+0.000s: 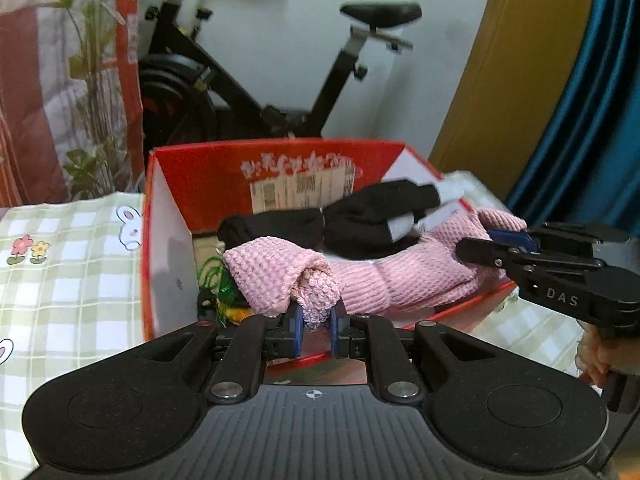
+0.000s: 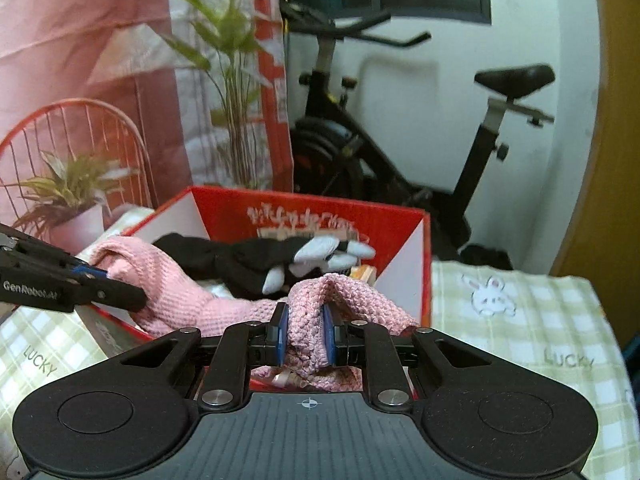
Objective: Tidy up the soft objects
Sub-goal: 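Carry the pink towel with both tools over the box, then lower the pink towel into the box and open both tools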
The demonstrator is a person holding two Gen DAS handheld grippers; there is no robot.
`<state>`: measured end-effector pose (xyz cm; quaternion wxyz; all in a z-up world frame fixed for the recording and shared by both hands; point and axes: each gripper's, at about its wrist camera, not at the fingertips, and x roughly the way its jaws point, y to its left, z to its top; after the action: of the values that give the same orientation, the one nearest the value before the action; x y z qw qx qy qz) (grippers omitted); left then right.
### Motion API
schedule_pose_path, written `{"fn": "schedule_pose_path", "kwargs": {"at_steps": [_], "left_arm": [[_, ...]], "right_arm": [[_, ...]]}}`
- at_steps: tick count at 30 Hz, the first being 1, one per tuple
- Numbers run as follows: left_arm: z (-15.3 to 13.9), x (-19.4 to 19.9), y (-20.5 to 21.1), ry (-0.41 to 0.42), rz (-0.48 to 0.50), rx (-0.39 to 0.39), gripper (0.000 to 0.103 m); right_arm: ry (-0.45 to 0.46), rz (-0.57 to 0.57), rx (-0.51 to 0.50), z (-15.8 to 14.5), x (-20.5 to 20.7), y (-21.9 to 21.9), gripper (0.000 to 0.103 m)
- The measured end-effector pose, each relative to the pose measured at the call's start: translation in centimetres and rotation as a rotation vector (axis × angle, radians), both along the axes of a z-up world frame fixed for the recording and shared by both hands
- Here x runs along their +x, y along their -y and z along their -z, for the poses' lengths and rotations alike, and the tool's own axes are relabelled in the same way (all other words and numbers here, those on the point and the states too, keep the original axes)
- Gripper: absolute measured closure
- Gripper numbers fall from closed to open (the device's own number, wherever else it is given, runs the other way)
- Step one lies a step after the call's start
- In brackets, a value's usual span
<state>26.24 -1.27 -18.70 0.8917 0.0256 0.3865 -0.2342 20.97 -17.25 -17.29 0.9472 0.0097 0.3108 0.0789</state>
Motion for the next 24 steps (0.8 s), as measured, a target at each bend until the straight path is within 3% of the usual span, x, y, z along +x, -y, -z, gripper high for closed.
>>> {"fn": "schedule_pose_path", "kwargs": {"at_steps": [7,9,11,14,19,22,24], "left_arm": [[1.1,0.6,0.9,-0.026,-0.013,0.038,0.083],[0.9,0.5,1.2,-0.013,-0.006,0.042,0.068],[0.7,0.0,1.4,0.003,0.007,0.047,0.037],[0.0,-0.8,1.3,0.038,-0.011,0.064,0.019],[-1.6,-1.7,0.6,0.09,-0.05,0.074,0.004],[-2.5,-2.3,0.2,0.112,-0.095,0.081,0.0],[-2.9,-2.4,0.1,0.118,-0.119,0.083,0.0]], "right_arm": [[-0.066,0.006,-0.003,1.2,1.9,-0.9,0.086],[-0.068,0.012,-0.006,1.4,2.0,-0.9,0.086],[-0.064,0.009,-0.014,1.4,1.8,-0.8,0.084],[-0.054,0.016,-0.027,1.1,1.6,-0.6,0.08],[-0.012,0.032,-0.021,-0.2,0.7,0.2,0.071],[0.012,0.04,-0.013,-1.3,0.1,0.7,0.055],[0.037,0.045,-0.002,-1.9,-0.4,1.1,0.038]]}}
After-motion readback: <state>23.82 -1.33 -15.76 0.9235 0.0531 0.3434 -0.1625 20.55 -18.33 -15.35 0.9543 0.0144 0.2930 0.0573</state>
